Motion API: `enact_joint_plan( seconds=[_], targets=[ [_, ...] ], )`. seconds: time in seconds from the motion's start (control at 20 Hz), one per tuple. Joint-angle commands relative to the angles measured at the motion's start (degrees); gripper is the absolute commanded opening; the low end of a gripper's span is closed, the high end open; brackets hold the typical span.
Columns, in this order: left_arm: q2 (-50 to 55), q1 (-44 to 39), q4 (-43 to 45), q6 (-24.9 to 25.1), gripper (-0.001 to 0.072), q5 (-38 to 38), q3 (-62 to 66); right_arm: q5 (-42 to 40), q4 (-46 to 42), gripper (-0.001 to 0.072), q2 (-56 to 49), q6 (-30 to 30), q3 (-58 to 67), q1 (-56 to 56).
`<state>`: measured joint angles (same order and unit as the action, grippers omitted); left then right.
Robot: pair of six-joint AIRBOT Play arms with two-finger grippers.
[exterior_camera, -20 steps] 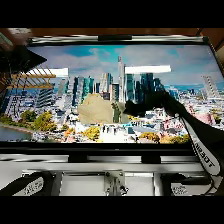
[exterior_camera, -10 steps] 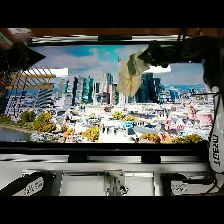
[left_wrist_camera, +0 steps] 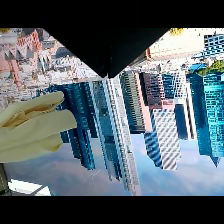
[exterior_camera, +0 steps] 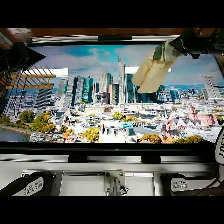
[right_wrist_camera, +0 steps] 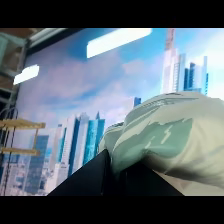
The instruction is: Fold the shirts.
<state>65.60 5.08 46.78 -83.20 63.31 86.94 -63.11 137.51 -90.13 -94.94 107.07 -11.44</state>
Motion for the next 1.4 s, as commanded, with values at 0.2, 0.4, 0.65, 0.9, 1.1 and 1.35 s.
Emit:
enact_joint_plan(
  seconds=[0.2,0.4,0.65,0.9,1.1,1.35],
  targets=[
    [0.0,0.0,0.0,0.0,0.0029,0.0,0.0,20.9,0.6,0.0057,-3.0,-1.6,0.2,-1.8],
    [0.0,0.0,0.0,0.0,0.0029,0.0,0.0,20.4,-3.8,0.0058,-3.0,-1.5,-1.0,-5.0],
    [0.0,0.0,0.0,0.0,0.003,2.2,0.0,9.8,-18.4,0.0057,-2.4,4.2,-18.2,-8.8],
    [0.0,0.0,0.0,0.2,0.003,2.7,0.0,9.3,-26.1,0.0058,6.5,9.5,-38.4,-12.6],
    [0.0,0.0,0.0,0.2,0.003,2.8,0.0,10.2,-26.9,0.0058,12.4,18.0,-49.1,-14.2],
    [0.0,0.0,0.0,0.2,0.003,2.8,0.0,10.0,-21.7,0.006,13.1,24.8,-53.2,-13.6]
  ],
)
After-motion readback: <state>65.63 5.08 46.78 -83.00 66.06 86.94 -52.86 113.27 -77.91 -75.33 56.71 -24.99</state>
